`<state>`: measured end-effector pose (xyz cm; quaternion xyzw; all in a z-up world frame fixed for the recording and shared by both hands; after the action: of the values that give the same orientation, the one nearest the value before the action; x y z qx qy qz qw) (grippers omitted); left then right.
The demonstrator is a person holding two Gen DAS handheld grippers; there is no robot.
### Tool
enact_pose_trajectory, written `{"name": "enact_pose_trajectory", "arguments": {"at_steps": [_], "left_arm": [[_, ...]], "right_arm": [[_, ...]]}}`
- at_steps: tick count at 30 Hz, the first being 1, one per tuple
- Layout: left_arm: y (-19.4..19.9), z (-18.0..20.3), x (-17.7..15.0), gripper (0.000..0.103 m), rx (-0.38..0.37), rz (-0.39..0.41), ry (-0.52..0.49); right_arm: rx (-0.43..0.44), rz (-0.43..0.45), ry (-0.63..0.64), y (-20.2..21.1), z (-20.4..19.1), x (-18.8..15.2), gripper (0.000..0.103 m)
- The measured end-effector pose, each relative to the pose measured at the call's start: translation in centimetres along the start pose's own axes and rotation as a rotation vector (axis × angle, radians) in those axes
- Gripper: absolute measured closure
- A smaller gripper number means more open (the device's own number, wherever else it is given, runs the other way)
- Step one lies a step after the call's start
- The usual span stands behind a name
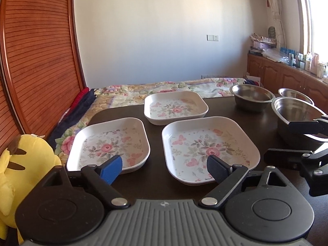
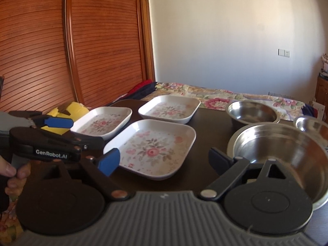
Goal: Organize plates and bowls
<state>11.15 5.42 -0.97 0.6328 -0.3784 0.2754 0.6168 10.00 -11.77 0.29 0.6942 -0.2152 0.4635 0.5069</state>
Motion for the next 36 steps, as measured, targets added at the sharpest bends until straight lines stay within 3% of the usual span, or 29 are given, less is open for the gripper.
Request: {"name": "enact_pose_trajectory", "arguments": {"at_steps": [7,23,28,36], "left_arm": [[-1.5,-0.4,0.4,0.027,-0.017,-0.017,0.002],[-4.0,-0.9,1.0,0.052,-0.083,-0.034,-0.013],[-4.4,-1.0,1.1,0.058,-0.113,-0.041,-0.009],[-5.3,-1.0,1.0,0.061,-0.129,-0.055,-0.029]], "right_arm": [[0.004,-0.035,0.006,-1.3,-0.2,-0.1,0.019],[-0.024,-0.069,0.055,-3.5,-1.3,0.1,0.026],[-0.032,-0.078,0.056,-3.9,-2.0,0.3,0.035],[-0.091,-0.094,0.024,-4.3,-2.5,-0.5,0.037]]}}
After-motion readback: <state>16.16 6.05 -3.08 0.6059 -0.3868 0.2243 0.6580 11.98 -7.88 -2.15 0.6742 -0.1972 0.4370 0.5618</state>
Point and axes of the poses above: each gripper's, at about its wrist camera, not at the fingertips, and y roughly against the way its jaws point, z to its right, x to its top, the point moved 2 cm from there along -y, roughly the way its jaws point, and after that the axes turned 4 degrees about -z, right-handed, at the moved point
